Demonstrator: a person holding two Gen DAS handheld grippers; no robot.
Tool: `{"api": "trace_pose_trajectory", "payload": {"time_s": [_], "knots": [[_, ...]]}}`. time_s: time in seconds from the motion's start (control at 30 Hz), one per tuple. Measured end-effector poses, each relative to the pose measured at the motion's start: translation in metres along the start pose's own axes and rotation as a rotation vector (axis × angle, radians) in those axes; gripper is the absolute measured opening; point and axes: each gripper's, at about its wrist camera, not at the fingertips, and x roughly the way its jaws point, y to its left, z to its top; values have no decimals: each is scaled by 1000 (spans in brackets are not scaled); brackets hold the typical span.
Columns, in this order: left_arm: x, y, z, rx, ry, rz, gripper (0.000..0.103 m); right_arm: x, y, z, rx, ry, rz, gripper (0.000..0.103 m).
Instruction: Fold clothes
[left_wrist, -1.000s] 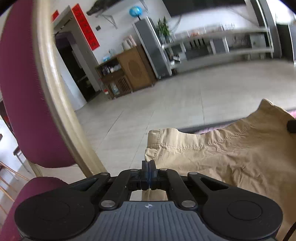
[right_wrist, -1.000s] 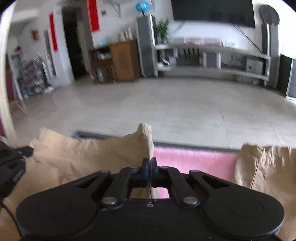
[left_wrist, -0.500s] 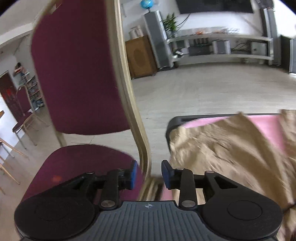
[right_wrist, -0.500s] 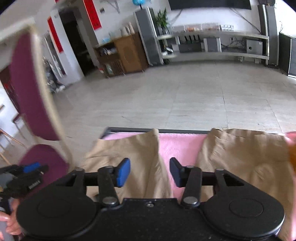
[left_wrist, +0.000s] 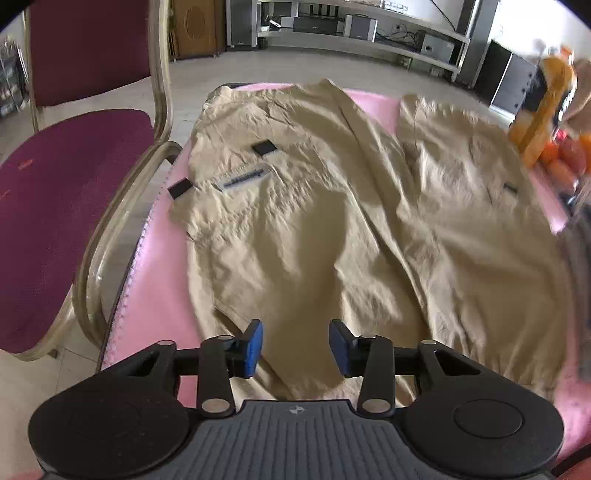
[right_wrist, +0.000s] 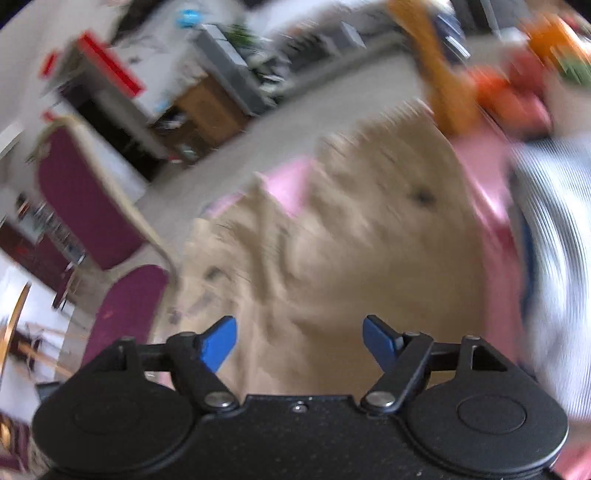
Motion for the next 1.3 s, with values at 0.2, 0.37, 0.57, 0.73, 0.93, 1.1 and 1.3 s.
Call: {"api": "trace_pose_trajectory", "payload": {"time_s": [0.2, 0.37, 0.57, 0.73, 0.93, 1.1, 1.3], "knots": [[1, -23, 2, 78, -133, 67, 33, 31, -58, -8, 96, -81, -175, 22], [12, -17, 3, 35, -96, 45, 36, 43, -69, -6, 164, -86, -210, 42], [12, -8, 3, -14, -72, 14, 38, 53, -60, -30, 161, -41, -322, 54], [17, -2, 3, -48, -40, -9, 38, 46, -68, -63, 263, -94, -350, 67], [21, 3, 1, -66, -17, -14, 38, 56, -64, -65, 152, -149, -274, 4], [12, 16, -4, -72, -24, 28, 38, 52, -27, -77, -117, -166, -489, 3], [-10, 63, -22, -265, -5, 0, 52, 35, -36, -80, -30, -115, -405, 46]]}}
